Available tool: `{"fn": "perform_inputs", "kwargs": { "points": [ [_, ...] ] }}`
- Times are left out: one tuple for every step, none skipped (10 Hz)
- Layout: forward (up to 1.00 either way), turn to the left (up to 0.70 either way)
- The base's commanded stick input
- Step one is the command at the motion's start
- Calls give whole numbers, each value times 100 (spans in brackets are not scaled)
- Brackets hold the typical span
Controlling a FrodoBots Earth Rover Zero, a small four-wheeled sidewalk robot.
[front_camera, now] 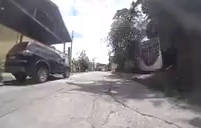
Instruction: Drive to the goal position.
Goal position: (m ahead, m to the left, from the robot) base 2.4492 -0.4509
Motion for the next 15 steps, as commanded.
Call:
{"fn": "perform_inputs", "kwargs": {
  "points": [
    [50, 0],
    [50, 0],
    [50, 0],
    [50, 0],
    [50, 0],
    [50, 0],
    [50, 0],
    [50, 0],
    [50, 0],
    [50, -42],
    [50, -43],
    [50, -44],
    [50, -45],
    [50, -46],
    [50, -48]
  ]
}}
